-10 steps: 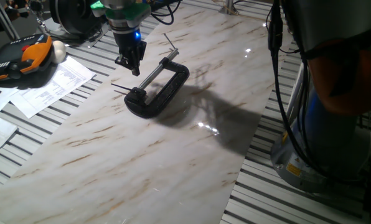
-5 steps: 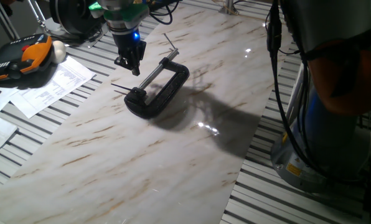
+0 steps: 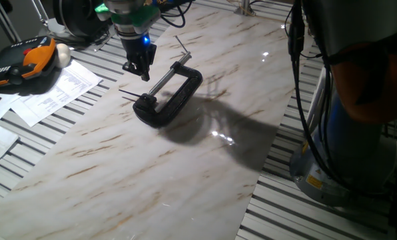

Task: Turn the hands of a clock

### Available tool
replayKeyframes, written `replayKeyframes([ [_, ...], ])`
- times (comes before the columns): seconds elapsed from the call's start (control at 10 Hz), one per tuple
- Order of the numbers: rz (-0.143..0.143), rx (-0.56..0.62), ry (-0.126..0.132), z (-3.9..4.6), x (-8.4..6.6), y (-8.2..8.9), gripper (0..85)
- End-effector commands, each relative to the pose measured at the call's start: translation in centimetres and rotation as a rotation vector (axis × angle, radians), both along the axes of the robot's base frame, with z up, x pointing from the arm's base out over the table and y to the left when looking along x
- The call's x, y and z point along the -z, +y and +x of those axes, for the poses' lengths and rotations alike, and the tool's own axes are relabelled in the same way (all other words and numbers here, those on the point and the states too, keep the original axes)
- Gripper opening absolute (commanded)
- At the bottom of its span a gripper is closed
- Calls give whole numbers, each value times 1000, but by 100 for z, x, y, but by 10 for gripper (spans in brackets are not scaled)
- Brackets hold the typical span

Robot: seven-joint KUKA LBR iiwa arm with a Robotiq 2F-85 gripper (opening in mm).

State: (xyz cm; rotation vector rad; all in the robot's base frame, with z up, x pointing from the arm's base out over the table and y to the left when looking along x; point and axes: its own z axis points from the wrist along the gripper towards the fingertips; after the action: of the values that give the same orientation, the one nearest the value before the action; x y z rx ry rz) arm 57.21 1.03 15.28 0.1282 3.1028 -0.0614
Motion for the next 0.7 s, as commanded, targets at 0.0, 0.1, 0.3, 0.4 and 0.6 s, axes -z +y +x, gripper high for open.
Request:
replayKeyframes([
  [0.0, 1, 2, -5, 0, 0, -1, 0],
  [0.1, -2, 6, -14, 50, 49, 17, 0],
  [0.3, 3, 9, -25, 183, 172, 10, 0],
  [0.4, 14, 12, -16, 243, 245, 25, 0],
  [0.6, 28, 17, -13, 343, 401, 51, 0],
])
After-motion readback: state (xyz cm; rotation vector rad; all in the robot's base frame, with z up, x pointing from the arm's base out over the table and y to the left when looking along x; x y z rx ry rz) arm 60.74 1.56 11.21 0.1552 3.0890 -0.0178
